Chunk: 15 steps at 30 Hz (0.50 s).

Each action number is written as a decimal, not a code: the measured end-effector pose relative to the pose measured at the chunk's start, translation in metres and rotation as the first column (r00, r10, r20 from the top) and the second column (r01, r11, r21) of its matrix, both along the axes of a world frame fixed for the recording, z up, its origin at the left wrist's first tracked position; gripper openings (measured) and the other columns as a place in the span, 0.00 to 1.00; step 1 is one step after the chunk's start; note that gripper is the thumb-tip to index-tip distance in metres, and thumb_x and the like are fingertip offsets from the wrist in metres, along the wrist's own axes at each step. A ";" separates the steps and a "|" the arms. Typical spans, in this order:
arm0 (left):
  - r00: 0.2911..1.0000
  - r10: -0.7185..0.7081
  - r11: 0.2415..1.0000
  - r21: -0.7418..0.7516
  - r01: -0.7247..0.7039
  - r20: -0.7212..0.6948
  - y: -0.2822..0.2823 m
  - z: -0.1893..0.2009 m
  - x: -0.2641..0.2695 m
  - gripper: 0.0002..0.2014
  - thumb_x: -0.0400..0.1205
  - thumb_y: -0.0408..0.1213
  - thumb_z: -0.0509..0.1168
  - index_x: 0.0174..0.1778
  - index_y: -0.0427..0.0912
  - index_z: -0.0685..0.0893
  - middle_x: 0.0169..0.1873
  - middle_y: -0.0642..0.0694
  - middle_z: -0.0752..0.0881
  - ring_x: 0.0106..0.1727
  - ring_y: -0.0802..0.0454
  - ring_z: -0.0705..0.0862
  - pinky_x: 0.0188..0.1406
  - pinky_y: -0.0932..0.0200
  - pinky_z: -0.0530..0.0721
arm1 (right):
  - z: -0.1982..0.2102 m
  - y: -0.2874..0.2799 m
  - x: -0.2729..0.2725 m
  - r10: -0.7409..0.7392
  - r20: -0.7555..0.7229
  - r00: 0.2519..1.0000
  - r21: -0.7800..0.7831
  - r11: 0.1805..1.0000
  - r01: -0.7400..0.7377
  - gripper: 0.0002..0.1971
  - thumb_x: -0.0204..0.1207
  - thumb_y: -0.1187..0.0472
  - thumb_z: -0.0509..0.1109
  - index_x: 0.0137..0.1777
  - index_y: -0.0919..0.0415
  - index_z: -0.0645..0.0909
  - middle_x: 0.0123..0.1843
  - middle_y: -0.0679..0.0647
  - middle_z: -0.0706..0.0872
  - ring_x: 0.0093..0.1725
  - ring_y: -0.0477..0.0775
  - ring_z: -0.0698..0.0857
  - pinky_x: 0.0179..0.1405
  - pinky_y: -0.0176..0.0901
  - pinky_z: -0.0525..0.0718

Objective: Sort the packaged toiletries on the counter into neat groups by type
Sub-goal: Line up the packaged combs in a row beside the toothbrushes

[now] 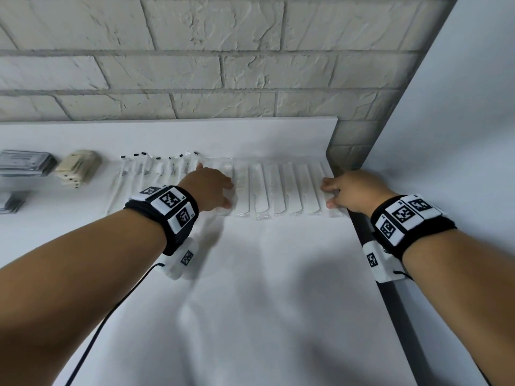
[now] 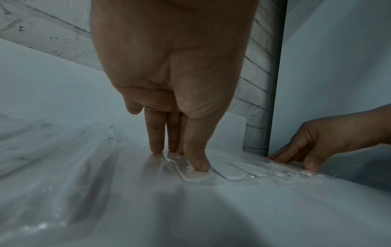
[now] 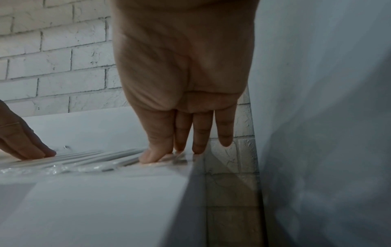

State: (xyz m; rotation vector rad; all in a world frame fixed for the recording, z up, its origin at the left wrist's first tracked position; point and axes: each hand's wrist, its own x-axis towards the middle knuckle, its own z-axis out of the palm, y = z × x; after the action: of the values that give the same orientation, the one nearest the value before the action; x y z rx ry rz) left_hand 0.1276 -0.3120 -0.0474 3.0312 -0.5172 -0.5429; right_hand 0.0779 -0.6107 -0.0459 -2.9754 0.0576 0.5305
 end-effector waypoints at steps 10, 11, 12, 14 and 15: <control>0.999 -0.019 1.000 -0.008 0.020 0.034 0.000 0.000 -0.002 0.29 0.79 0.51 0.67 0.77 0.53 0.72 0.78 0.52 0.70 0.81 0.46 0.61 0.81 0.51 0.47 | -0.001 0.000 -0.001 -0.022 -0.001 1.000 0.058 0.998 0.022 0.27 0.78 0.57 0.72 0.77 0.52 0.72 0.82 0.40 0.65 0.80 0.52 0.68 0.78 0.43 0.63; 0.999 -0.018 1.000 -0.006 0.019 0.034 0.000 -0.002 -0.001 0.30 0.79 0.52 0.67 0.77 0.53 0.71 0.78 0.52 0.70 0.81 0.46 0.61 0.81 0.51 0.47 | -0.001 0.000 -0.001 -0.021 -0.003 1.000 0.054 0.998 0.021 0.27 0.78 0.56 0.71 0.78 0.51 0.72 0.82 0.40 0.64 0.80 0.52 0.67 0.78 0.43 0.62; 0.999 -0.024 1.000 -0.002 0.024 0.040 0.001 -0.002 0.000 0.30 0.79 0.52 0.67 0.78 0.53 0.71 0.78 0.52 0.70 0.82 0.46 0.61 0.81 0.51 0.46 | 0.000 0.001 -0.001 -0.019 -0.004 1.000 0.052 0.998 0.020 0.27 0.79 0.56 0.71 0.78 0.51 0.72 0.82 0.40 0.64 0.80 0.52 0.67 0.77 0.43 0.62; 0.999 -0.028 1.000 0.002 0.028 0.034 0.001 -0.002 0.001 0.30 0.79 0.53 0.67 0.78 0.53 0.70 0.78 0.51 0.70 0.82 0.46 0.60 0.81 0.51 0.47 | 0.000 0.000 -0.001 -0.013 -0.011 1.000 0.055 0.998 0.014 0.27 0.79 0.57 0.71 0.78 0.52 0.71 0.83 0.40 0.64 0.80 0.51 0.67 0.77 0.42 0.61; 0.999 -0.029 1.000 0.008 0.029 0.036 0.001 -0.004 0.002 0.30 0.79 0.53 0.67 0.78 0.53 0.70 0.78 0.51 0.69 0.82 0.45 0.60 0.81 0.51 0.48 | 0.000 0.000 -0.001 -0.014 -0.012 1.000 0.055 0.998 0.015 0.27 0.79 0.57 0.71 0.78 0.52 0.71 0.83 0.40 0.64 0.80 0.51 0.67 0.77 0.41 0.61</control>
State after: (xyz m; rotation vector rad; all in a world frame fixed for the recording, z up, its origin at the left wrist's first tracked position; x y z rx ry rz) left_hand 0.1292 -0.3108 -0.0516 3.0503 -0.5624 -0.4927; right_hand 0.0765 -0.6103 -0.0462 -2.9165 0.0642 0.5389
